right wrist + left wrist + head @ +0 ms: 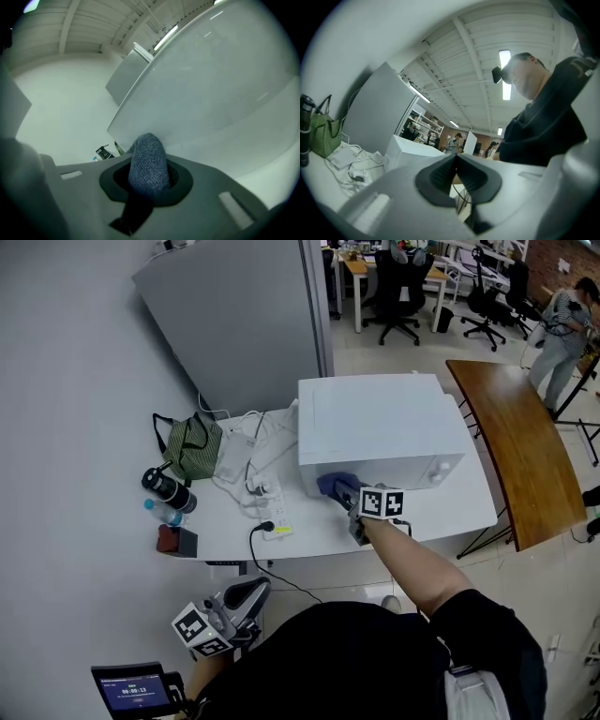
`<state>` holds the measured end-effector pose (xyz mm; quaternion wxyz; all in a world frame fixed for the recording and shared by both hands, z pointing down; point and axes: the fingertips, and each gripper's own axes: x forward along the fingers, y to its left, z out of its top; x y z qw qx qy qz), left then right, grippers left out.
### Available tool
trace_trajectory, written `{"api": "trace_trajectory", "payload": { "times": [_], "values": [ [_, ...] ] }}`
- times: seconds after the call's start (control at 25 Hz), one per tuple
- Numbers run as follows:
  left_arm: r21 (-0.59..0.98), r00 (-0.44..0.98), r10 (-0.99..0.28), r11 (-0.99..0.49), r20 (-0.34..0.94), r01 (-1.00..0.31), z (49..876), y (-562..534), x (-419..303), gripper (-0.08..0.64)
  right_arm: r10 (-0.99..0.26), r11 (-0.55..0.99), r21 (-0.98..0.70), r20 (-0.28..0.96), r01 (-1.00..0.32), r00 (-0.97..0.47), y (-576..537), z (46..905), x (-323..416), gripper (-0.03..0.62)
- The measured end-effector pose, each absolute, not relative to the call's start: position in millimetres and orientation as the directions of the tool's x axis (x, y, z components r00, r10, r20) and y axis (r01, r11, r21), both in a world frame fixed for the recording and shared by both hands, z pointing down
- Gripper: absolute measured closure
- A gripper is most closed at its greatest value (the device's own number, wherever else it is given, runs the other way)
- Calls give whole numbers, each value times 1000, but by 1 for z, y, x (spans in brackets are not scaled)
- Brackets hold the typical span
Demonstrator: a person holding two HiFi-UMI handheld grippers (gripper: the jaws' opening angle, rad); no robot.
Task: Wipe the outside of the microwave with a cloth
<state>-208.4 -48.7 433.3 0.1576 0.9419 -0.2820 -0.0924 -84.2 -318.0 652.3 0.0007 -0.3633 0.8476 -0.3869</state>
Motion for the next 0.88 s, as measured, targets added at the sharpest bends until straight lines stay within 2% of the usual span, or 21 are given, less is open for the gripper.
{"api": "trace_trajectory", "payload": {
  "times": [0.28,0.44,0.64,0.88],
  "values": [
    [348,855,-504,-828,-118,-440,425,-58,-97,557,-769,302,-645,271,-703,-579,-319,647,137,535],
    [356,875,-469,-843,-121,-402,425,-59,-36,557,-782,264,-675,268,-689,-563,-315,659,190,535],
    [357,872,-479,-836,-100,-418,426,-49,-30,557,-744,315,-716,221,-623,-630,-307,645,152,537],
    [359,829,-552,-795,-91,-489,436,-31,-118,557,-552,461,-661,309,-592,-775,-291,670,-16,537]
  ]
}}
